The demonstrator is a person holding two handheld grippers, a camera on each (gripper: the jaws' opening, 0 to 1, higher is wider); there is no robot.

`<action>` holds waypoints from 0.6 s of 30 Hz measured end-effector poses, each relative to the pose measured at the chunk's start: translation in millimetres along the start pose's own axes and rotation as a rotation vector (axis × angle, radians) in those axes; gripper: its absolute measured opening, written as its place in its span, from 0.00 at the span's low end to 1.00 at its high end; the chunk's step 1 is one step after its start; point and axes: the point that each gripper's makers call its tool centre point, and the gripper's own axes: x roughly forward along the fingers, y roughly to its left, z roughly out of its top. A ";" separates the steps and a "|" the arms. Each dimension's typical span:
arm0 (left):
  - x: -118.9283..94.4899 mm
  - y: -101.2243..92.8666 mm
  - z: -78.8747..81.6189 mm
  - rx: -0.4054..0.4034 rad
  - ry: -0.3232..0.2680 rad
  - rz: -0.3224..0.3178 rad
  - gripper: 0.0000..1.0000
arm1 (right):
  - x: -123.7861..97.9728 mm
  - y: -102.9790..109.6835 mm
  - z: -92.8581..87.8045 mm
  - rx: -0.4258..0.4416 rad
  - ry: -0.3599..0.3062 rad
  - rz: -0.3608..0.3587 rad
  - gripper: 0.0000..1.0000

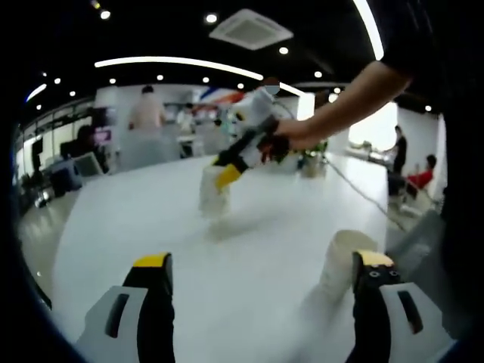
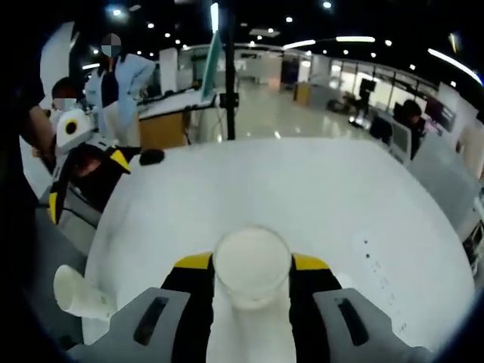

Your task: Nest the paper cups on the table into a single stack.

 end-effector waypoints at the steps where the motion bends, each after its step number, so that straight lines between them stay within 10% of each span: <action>1: 0.2 -2.2 4.3 0.013 -0.002 -0.005 0.97 | -3.8 2.3 1.2 0.001 -0.006 -0.001 0.35; 18: 4.3 -22.5 29.7 0.052 -0.022 -0.062 0.96 | -68.3 40.5 17.3 -0.003 -0.088 -0.063 0.35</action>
